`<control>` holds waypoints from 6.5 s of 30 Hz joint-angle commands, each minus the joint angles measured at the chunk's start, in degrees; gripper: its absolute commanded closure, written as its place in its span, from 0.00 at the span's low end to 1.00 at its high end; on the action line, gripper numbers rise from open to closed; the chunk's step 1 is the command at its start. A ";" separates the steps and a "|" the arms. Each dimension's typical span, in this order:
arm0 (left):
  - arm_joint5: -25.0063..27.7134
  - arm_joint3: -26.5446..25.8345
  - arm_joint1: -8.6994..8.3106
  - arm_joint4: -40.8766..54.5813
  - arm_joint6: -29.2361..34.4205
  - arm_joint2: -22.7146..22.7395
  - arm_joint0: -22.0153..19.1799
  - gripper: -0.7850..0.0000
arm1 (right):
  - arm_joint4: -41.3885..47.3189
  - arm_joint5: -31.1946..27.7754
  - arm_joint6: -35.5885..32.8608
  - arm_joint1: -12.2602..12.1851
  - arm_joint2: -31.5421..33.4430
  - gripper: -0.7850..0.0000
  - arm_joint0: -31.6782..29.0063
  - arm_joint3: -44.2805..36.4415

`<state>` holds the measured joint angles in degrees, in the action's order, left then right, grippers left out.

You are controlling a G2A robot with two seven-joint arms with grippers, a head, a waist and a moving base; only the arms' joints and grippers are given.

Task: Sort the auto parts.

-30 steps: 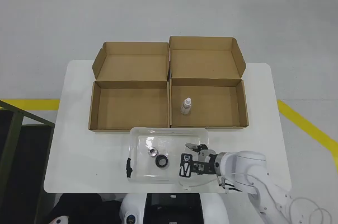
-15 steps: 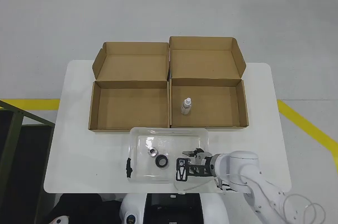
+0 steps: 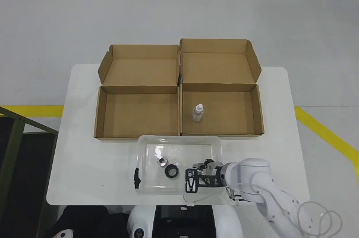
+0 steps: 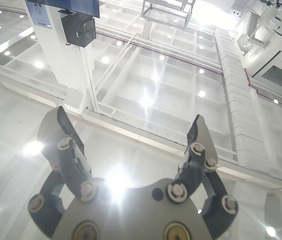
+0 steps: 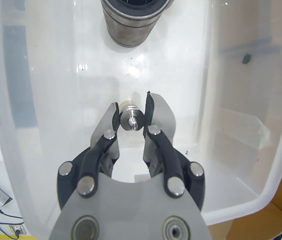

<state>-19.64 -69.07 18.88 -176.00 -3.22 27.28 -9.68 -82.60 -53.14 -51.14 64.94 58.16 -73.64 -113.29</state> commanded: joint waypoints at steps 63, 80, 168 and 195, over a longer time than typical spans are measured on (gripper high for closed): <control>0.00 0.00 0.00 0.00 0.00 0.00 0.00 0.00 | 11.37 21.79 62.80 0.34 10.19 1.00 -2.76 -12.90; 0.00 0.00 0.00 0.00 0.00 0.00 0.00 0.00 | 11.26 20.90 59.70 0.36 11.60 1.00 -1.66 -10.09; 0.00 0.00 0.00 0.00 0.00 0.00 0.00 0.00 | 3.87 19.47 24.42 0.08 9.26 0.29 12.49 13.44; 0.00 0.00 0.00 0.00 0.00 0.00 0.00 0.00 | 2.78 10.78 31.79 -0.90 2.27 0.09 -1.13 -1.70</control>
<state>-19.64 -69.07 18.88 -176.00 -3.22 27.28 -9.68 -79.84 -42.28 -19.10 63.98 61.09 -74.78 -115.70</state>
